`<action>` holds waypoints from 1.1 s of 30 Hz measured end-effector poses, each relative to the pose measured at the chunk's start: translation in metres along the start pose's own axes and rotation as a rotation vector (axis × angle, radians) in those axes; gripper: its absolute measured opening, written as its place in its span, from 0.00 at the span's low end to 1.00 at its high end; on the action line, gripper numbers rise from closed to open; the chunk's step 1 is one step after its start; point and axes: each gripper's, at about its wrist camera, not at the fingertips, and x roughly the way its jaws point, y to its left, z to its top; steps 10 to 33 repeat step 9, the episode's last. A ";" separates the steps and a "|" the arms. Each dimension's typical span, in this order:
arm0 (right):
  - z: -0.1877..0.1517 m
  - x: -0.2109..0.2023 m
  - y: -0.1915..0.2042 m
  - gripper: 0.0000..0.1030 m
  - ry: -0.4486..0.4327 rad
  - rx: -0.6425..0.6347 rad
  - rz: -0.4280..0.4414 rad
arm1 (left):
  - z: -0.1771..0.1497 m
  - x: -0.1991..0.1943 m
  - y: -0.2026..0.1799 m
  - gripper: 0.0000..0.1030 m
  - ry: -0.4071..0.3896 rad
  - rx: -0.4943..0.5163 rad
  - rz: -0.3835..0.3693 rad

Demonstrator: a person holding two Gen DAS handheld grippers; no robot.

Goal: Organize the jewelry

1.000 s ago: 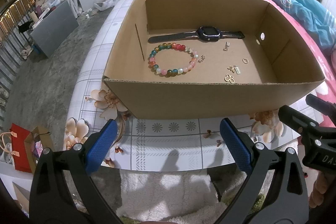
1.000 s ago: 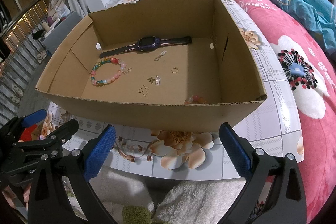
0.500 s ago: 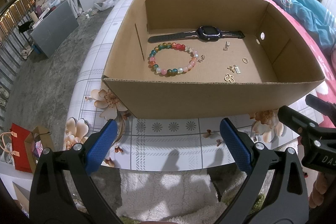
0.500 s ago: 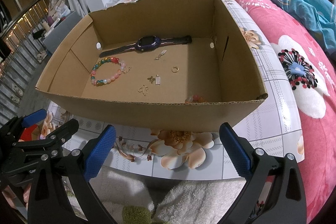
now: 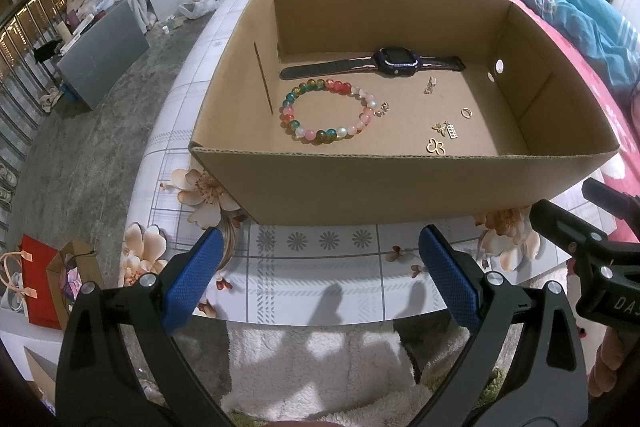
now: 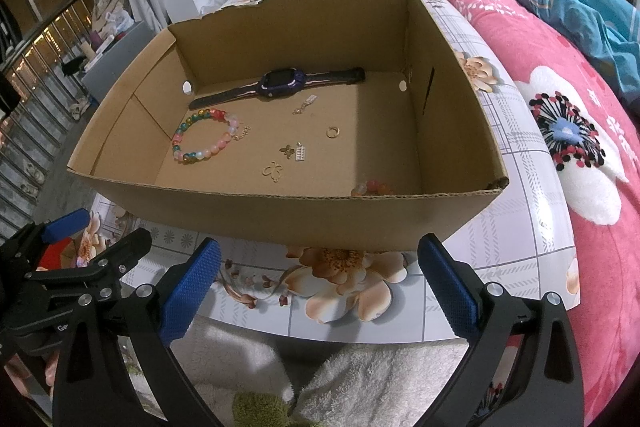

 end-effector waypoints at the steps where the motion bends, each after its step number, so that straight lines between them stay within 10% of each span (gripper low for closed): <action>1: 0.000 0.000 0.000 0.93 0.000 0.000 0.000 | 0.001 0.001 -0.001 0.92 0.000 0.001 0.000; 33: 0.000 0.000 0.000 0.93 0.000 0.001 -0.001 | 0.000 0.000 -0.001 0.92 0.004 0.001 0.001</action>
